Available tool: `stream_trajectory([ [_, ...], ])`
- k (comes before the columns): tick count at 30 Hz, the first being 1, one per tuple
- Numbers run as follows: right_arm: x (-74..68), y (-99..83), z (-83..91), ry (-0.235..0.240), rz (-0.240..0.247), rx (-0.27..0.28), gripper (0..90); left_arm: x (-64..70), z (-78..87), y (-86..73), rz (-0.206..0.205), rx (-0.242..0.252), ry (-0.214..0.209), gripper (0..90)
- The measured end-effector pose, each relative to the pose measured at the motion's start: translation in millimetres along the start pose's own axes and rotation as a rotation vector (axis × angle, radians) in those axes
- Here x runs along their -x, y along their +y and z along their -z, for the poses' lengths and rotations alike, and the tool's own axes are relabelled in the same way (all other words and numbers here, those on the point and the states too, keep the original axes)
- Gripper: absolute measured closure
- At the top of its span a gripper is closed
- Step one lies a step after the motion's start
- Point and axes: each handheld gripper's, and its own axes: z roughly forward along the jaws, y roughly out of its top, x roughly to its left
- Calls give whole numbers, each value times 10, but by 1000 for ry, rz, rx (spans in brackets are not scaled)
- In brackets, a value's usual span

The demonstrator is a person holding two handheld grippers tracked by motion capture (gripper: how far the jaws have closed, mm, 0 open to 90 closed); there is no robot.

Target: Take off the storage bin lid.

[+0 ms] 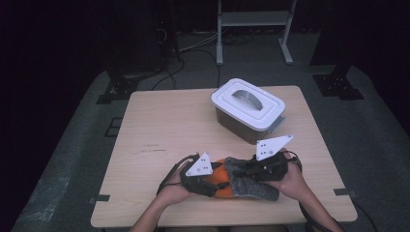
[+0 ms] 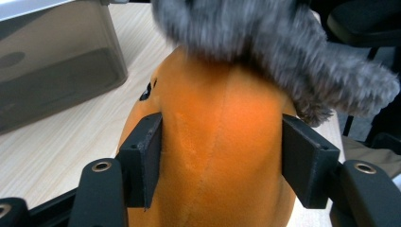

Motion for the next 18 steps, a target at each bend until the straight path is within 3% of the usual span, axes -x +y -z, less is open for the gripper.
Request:
stream_trajectory([
  [5, 125, -131, 72, 25, -50, -8, 780, -14, 24, -17, 1, 11, -10, 367],
  [7, 162, -178, 113, 25, -70, -13, 779, -8, 7, -28, -3, 18, -48, 357],
  [9, 165, -175, 155, 40, -79, 35, 777, 25, -14, -23, -42, 14, -58, 352],
  [11, 132, -112, 149, 52, -64, 57, 776, 97, -42, 2, -111, -7, -63, 347],
  [14, 77, -53, 40, 51, -36, 9, 774, 170, -74, 16, -165, -30, -56, 330],
  [16, 96, -85, -6, 60, -47, -10, 774, 156, -58, 2, -153, -24, -58, 318],
  [18, 136, -124, 25, 64, -67, -3, 775, 112, -42, -3, -115, -3, -64, 274],
])
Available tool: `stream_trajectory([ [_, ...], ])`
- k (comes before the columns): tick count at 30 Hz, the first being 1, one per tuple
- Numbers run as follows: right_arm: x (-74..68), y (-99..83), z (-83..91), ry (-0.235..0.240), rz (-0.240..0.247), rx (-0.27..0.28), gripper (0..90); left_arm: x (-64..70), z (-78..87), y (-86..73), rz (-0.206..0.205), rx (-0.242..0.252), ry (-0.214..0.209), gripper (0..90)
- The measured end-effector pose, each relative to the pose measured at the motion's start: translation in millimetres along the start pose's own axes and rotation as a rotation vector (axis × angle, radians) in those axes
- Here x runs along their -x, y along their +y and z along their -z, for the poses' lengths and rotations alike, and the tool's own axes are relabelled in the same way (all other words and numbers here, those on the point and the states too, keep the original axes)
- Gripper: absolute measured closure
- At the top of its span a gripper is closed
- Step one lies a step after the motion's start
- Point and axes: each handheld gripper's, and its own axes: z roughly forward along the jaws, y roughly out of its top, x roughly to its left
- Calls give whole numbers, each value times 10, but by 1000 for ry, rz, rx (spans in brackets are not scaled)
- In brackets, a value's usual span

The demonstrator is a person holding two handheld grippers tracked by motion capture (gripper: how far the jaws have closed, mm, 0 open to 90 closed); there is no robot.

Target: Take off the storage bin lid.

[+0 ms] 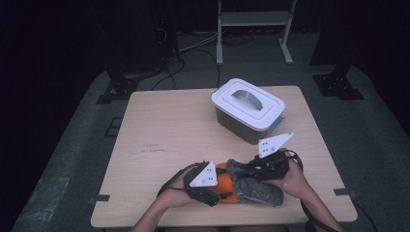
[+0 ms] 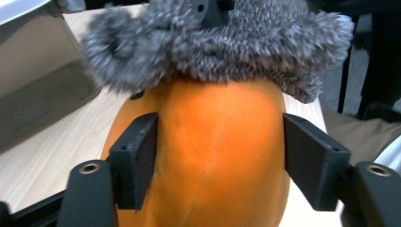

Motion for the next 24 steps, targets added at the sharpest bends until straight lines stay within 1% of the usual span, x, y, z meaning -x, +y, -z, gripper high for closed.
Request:
stream_trajectory([
  [1, 11, -15, 17, -2, -5, -2, 775, -17, 2, -3, 12, 3, 7, 235],
  [2, 18, -29, 25, -2, -8, -8, 775, -36, -2, -12, 21, -5, 14, 176],
  [3, 22, -44, 29, -3, -11, -13, 775, -45, -9, -28, 28, -8, 13, 143],
  [4, 24, -56, 30, 2, -14, -11, 775, -47, -19, -48, 26, -11, 11, 130],
  [5, 27, -64, 31, 4, -15, -15, 775, -45, -33, -64, 18, -18, 5, 140],
  [6, 33, -69, 30, 7, -13, -17, 775, -33, -43, -75, 10, -20, 0, 178],
  [7, 37, -73, 32, 13, -19, -25, 775, -26, -38, -76, -7, -20, 7, 248],
  [8, 51, -84, 33, 15, -17, -24, 775, -24, -25, -69, -11, -18, 17, 314],
  [9, 67, -97, 49, 16, -26, -15, 775, -27, -12, -62, -10, -14, 24, 372],
  [10, 84, -109, 66, 16, -33, -9, 774, -34, 11, -50, -7, -4, 38, 410],
  [11, 111, -127, 105, 5, -44, -4, 774, -47, 27, -43, 1, -2, 42, 433],
  [12, 133, -141, 134, -12, -48, -4, 774, -52, 38, -42, 11, 4, 50, 440],
  [13, 150, -155, 161, -30, -57, -7, 774, -58, 50, -41, 11, 4, 58, 447],
  [14, 155, -161, 177, -39, -62, -3, 775, -63, 62, -33, 19, 6, 65, 451],
  [15, 135, -147, 192, -47, -61, 16, 775, -66, 69, -21, 17, 2, 70, 454],
  [16, 113, -124, 191, -48, -51, 28, 774, -65, 74, 0, 15, 2, 83, 456],
  [18, 42, -25, 158, -32, -21, 54, 773, -58, 71, 23, 9, -6, 107, 460],
  [20, 5, 28, 93, -40, 5, 32, 772, -64, 71, 12, 11, -19, 132, 465],
  [21, 15, 22, 66, -47, 5, 20, 772, -77, 76, -7, 25, -20, 141, 466],
  [22, 84, -46, 30, -47, -21, 11, 773, -99, 90, -25, 42, -15, 147, 469],
  [23, 84, -46, 30, -47, -21, 11, 773, -118, 104, -34, 54, -14, 153, 469],
  [24, 161, -122, 35, -53, -56, 6, 774, -130, 119, -36, 56, -15, 166, 468],
])
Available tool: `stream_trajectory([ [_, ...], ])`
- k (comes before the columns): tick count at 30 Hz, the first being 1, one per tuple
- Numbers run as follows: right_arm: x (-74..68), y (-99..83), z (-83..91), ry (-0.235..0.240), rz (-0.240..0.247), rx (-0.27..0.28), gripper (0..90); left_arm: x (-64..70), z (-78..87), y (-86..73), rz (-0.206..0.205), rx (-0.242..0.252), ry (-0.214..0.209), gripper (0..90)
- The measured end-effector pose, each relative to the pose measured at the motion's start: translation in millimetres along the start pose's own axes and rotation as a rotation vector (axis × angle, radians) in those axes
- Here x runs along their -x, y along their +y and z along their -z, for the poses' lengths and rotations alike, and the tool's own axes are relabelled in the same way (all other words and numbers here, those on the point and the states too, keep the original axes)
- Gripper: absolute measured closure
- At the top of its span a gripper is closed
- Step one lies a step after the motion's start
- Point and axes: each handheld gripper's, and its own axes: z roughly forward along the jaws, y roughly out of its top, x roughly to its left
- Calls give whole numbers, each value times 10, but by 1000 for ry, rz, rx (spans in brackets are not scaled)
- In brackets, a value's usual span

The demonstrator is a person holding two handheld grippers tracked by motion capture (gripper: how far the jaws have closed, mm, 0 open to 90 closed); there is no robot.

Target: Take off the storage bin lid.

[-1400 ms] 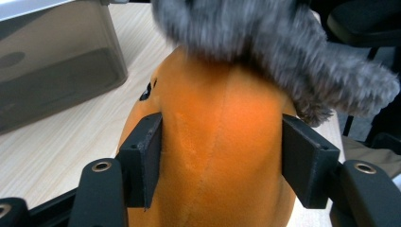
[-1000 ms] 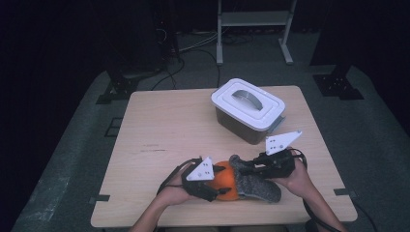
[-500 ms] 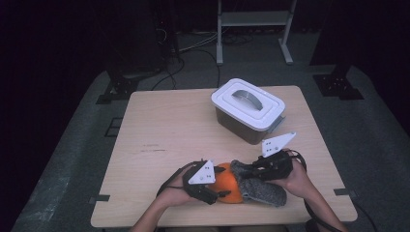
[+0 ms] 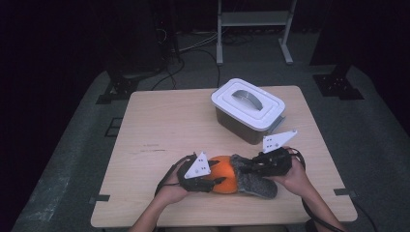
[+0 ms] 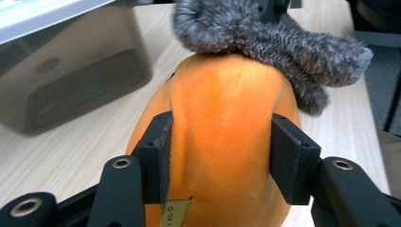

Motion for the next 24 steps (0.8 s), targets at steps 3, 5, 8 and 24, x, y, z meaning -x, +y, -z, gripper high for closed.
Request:
stream_trajectory([
  [3, 56, -52, 3, -37, -13, -34, 772, -39, 39, 5, 17, -4, 48, 468],
  [5, 78, -79, 4, -37, -29, -22, 767, -48, 48, 2, 34, -2, 66, 465],
  [8, 30, -6, 12, -21, -17, 30, 768, -8, -1, 5, 28, -9, 49, 455],
  [24, 75, -73, -55, 23, -21, -65, 768, -36, -9, -22, 89, -19, -79, 345],
])
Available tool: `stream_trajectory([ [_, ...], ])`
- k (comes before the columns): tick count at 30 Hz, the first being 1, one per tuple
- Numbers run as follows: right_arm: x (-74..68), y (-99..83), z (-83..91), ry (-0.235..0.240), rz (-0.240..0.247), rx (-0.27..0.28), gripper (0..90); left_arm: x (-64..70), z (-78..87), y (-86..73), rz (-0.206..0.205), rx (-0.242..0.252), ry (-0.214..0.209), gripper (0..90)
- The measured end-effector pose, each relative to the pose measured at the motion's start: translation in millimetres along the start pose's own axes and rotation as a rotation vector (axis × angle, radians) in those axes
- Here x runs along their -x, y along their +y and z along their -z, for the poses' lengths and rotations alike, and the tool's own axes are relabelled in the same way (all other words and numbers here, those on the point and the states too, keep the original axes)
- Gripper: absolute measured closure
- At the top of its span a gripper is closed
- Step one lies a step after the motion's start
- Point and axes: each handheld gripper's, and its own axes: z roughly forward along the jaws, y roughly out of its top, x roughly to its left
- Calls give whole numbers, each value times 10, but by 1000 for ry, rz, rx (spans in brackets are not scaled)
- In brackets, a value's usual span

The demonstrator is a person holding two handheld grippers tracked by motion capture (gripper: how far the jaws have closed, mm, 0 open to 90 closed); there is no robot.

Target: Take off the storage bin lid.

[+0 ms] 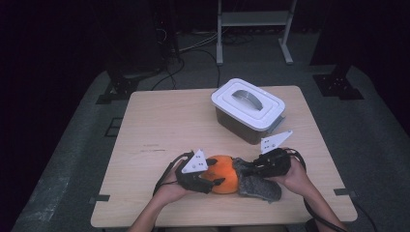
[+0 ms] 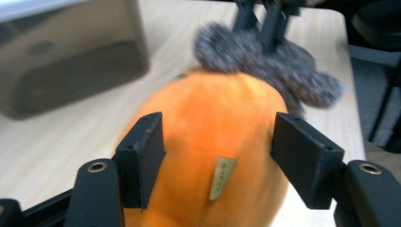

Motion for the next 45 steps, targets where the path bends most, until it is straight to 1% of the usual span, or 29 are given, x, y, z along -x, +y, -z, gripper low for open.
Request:
stream_trajectory([
  [1, 3, 0, 23, -7, 1, 14, 768, 1, 0, 4, -2, -12, -27, 346],
  [3, 22, 2, 66, -16, -9, 55, 767, 0, 11, 6, 13, -19, -119, 349],
  [4, 33, 2, 76, -18, -21, 61, 767, 3, 25, 7, 15, -17, -148, 356],
  [5, 47, -3, 67, -20, -24, 56, 766, 3, 36, 10, 17, -14, -170, 355],
  [6, 49, -20, 9, -14, -27, 25, 765, -3, 48, 14, 17, -11, -181, 348],
  [7, 49, -20, 9, -14, -27, 25, 765, -15, 66, 20, 23, 6, -190, 348],
  [8, 35, -29, -41, 3, -26, 4, 765, -26, 84, 26, 28, 23, -184, 344],
  [9, 18, -28, -66, 17, -15, -5, 765, -37, 94, 31, 32, 41, -155, 329],
  [11, -22, -11, -90, 62, 10, -11, 765, -60, 96, 36, 43, 52, -79, 282],
  [13, -54, -1, -118, 87, 31, -25, 765, -81, 77, 18, 52, 46, -42, 270],
  [14, -64, 0, -126, 99, 34, -28, 765, -84, 54, 1, 50, 27, -29, 267],
  [15, -69, 3, -126, 98, 38, -28, 765, -87, 28, -21, 47, 0, -35, 267],
  [17, -66, 12, -102, 69, 37, -21, 766, -80, -19, -68, 60, -22, -82, 274],
  [18, -56, 17, -84, 63, 30, -12, 766, -79, -22, -72, 66, -39, -110, 275],
  [19, -50, 19, -77, 51, 26, -6, 766, -76, -11, -66, 60, -51, -144, 275],
  [20, -46, 19, -82, 42, 23, -12, 766, -69, 0, -60, 51, -56, -165, 273],
  [21, -44, 17, -91, 36, 25, -16, 765, -58, 19, -53, 34, -63, -191, 272],
  [23, -49, 11, -118, 37, 26, -29, 765, -53, 31, -54, 26, -58, -185, 272],
  [24, -53, 12, -124, 42, 26, -28, 766, -57, 39, -53, 25, -45, -168, 273],
  [25, -58, 15, -129, 43, 30, -26, 765, -62, 42, -52, 28, -32, -160, 299],
  [26, -58, 15, -129, 43, 30, -26, 765, -64, 36, -51, 33, -32, -164, 299],
  [28, -60, 9, -131, 44, 35, -27, 765, -50, 15, -57, 20, -52, -167, 312],
  [31, -68, -5, -128, 45, 36, -36, 766, -33, 8, -65, 18, -56, -177, 314],
  [34, -65, -56, -100, 41, 26, -50, 766, -27, 6, -69, 19, -46, -185, 314],
  [37, -38, -145, -47, 25, -5, -79, 768, -15, 3, -62, 5, -49, -187, 309],
  [39, -20, -226, 31, 2, -21, -91, 769, -19, 10, -68, 6, -55, -182, 297],
  [41, -14, -300, 178, -7, -47, -53, 769, -37, 23, -83, 13, -52, -183, 294],
  [42, -17, -327, 265, -21, -54, -38, 770, -40, 24, -86, 15, -51, -182, 293],
  [45, -30, -410, 511, -87, -73, -17, 769, -32, 22, -79, 7, -54, -177, 287],
])
